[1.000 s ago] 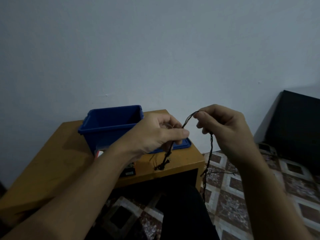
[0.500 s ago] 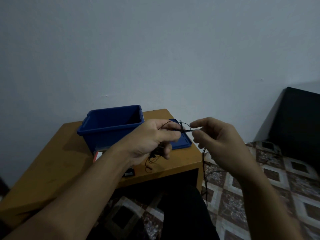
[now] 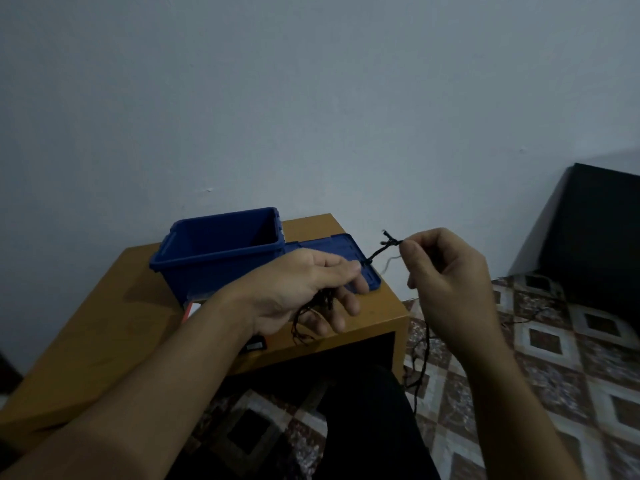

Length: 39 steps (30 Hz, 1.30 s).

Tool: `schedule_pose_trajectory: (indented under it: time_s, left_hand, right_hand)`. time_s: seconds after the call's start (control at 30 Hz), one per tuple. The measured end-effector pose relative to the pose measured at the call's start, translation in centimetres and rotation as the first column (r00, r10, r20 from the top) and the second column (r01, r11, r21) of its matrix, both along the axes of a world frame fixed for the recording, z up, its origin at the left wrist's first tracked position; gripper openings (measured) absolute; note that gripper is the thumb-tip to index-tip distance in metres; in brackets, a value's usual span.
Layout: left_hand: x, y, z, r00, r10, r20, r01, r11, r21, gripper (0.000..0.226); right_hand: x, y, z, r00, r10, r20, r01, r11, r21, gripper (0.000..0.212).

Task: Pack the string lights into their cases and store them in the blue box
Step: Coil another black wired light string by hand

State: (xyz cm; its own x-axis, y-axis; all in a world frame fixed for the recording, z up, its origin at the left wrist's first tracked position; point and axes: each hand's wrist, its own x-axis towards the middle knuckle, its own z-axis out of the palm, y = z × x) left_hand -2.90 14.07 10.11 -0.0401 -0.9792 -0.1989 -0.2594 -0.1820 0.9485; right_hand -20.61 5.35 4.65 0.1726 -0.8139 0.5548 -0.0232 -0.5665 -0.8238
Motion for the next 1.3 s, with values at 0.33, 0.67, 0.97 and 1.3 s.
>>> schedule_pose_trajectory:
  time_s: [0.33, 0.67, 0.97, 1.3]
  left_hand:
    - [-1.3, -0.9, 0.5, 0.998, 0.067, -0.009, -0.068, 0.997, -0.044, 0.033]
    - [-1.5, -0.9, 0.3, 0.995, 0.085, 0.046, -0.088, 0.995, 0.049, 0.047]
    - [-1.4, -1.0, 0.6, 1.0, 0.006, 0.027, -0.01, 0.991, 0.136, 0.044]
    - [-1.0, -0.7, 0.4, 0.994, -0.047, 0.094, 0.026, 0.976, 0.218, 0.049]
  right_hand:
    - [-0.3, 0.5, -0.3, 0.956, 0.269, -0.119, -0.26, 0.962, 0.083, 0.011]
    - [-0.3, 0.7, -0.1, 0.988, 0.142, 0.059, -0.145, 0.989, 0.042, 0.02]
    - [0.2, 0.7, -0.2, 0.995, 0.055, 0.083, -0.06, 0.997, 0.056, 0.018]
    - [0.1, 0.9, 0.0, 0.994, 0.074, 0.076, -0.078, 0.995, 0.059, 0.017]
